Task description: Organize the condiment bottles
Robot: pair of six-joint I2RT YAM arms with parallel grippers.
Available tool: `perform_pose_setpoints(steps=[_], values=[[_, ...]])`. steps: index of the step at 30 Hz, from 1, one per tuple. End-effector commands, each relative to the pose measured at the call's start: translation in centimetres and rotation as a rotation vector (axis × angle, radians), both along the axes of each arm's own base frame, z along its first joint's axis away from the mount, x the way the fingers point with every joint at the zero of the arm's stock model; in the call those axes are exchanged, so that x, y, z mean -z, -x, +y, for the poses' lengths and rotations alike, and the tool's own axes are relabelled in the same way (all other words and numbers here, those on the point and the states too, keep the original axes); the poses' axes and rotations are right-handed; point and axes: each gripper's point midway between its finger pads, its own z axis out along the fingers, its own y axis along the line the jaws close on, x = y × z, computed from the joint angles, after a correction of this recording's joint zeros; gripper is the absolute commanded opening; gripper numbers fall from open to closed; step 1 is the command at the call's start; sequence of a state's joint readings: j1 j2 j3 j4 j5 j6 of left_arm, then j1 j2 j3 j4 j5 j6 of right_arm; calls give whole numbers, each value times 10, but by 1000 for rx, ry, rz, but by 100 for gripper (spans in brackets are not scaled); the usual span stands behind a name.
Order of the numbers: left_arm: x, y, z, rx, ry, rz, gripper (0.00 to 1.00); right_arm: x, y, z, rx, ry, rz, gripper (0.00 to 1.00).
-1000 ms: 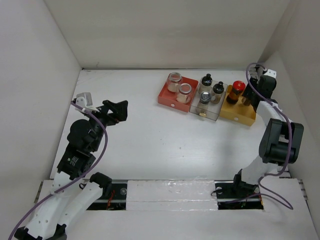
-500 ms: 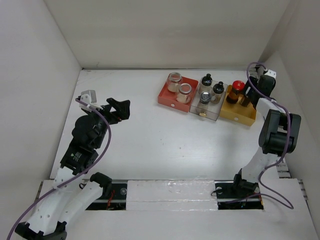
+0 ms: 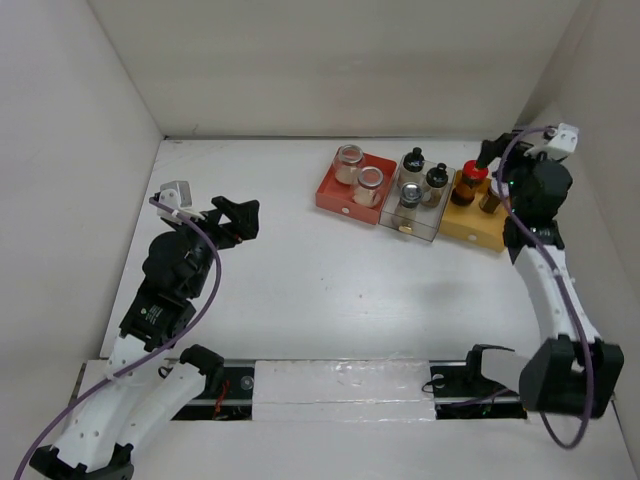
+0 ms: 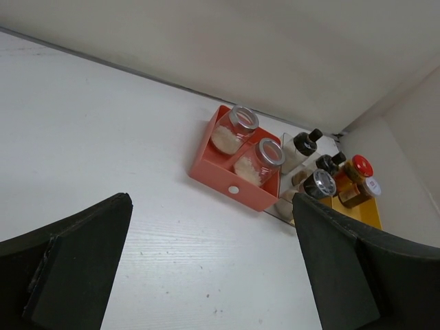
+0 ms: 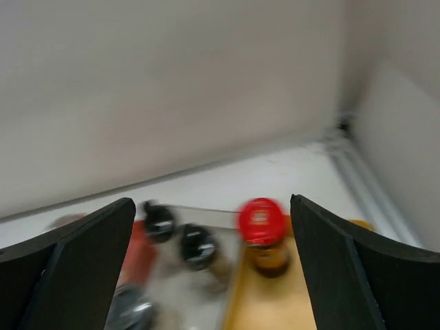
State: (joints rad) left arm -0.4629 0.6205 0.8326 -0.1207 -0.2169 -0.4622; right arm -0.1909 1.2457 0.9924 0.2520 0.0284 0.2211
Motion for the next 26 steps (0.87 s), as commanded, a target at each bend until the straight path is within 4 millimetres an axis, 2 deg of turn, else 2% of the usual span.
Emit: perform_pose_setpoints(steps=[1, 2, 3, 4, 7, 8, 10, 11, 12, 15, 19, 24, 26], values=[[-22, 0, 3, -13, 28, -54, 100, -21, 25, 95, -290, 1, -138, 100], [-25, 2, 4, -13, 33, -64, 100, -34, 41, 116, -353, 6, -185, 99], [-25, 2, 4, -13, 33, -64, 100, -37, 50, 138, -422, 8, -211, 99], [-25, 2, 4, -13, 33, -64, 100, -34, 63, 179, -547, 0, -212, 99], [-30, 5, 5, -13, 34, -86, 100, -2, 94, 243, -761, -7, -139, 98], [-30, 5, 5, -13, 34, -86, 100, 14, 114, 277, -868, -3, -98, 98], [-30, 5, 5, -13, 34, -86, 100, 52, 134, 308, -972, 45, 13, 98], [-33, 7, 6, -13, 38, -94, 100, 67, 151, 329, -1032, 63, 53, 98], [-33, 7, 6, -13, 38, -94, 100, 94, 158, 336, -1048, 74, 124, 99], [-28, 4, 5, -13, 34, -86, 100, 139, 177, 347, -1063, 84, 233, 99], [-26, 3, 1, 6, 30, -78, 100, 168, 182, 362, -1078, 77, 296, 99], [-24, 2, -3, 26, 26, -70, 100, 162, 169, 378, -1072, 117, 272, 99], [-24, 2, -3, 26, 26, -70, 100, 150, 164, 383, -1072, 111, 248, 100]])
